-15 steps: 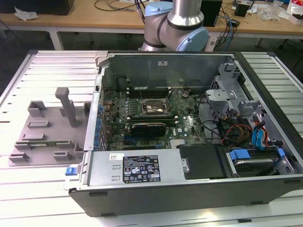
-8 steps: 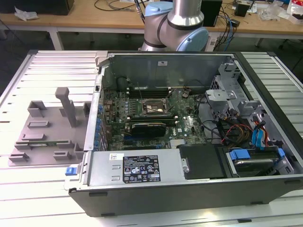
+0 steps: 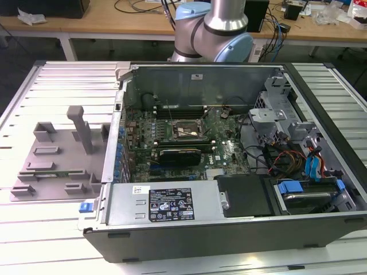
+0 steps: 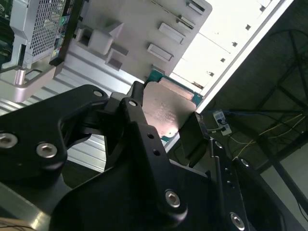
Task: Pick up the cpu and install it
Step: 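Pick up the cpu and move it towards the insertion slot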
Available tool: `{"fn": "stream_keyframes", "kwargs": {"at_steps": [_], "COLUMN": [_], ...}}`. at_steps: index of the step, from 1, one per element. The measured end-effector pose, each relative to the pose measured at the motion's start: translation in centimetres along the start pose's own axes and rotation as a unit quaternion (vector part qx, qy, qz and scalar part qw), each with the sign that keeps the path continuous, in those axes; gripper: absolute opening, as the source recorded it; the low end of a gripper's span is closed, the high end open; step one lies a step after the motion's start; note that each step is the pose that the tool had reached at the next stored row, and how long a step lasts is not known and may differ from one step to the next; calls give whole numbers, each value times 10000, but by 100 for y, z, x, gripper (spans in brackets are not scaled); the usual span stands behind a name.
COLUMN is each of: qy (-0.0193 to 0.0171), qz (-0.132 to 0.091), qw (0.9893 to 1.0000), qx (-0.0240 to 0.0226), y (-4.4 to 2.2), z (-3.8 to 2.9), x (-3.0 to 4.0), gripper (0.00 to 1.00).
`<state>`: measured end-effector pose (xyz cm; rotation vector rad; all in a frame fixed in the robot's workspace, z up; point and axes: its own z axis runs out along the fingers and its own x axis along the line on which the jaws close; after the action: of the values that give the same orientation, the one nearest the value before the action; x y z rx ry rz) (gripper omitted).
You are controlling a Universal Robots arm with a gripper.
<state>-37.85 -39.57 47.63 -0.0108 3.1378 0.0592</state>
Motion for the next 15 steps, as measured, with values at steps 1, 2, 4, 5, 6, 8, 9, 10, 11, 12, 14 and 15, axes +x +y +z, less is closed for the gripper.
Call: {"fn": "stream_keyframes", "kwargs": {"at_steps": [1,2,4,5,6,8,9,10,11,12,14,15], "qy": [0,0,0,0,0,0,0,0,0,0,0,0], "qz": [0,0,0,0,0,0,0,0,0,0,0,0], "qw": [10000,10000,10000,10000,10000,10000,10000,10000,10000,10000,10000,10000], "qx": [0,0,0,0,0,0,0,0,0,0,0,0], "y": [0,0,-1,-1,-1,-1,-2,-2,-2,-2,-2,-2], "z": [0,0,0,0,0,1,1,1,0,1,1,1], "x": [-14,-35,-83,-107,-138,-191,-211,-230,-243,-254,-258,-259], "gripper": [54,54,54,54,54,54,54,54,54,54,54,54]}}
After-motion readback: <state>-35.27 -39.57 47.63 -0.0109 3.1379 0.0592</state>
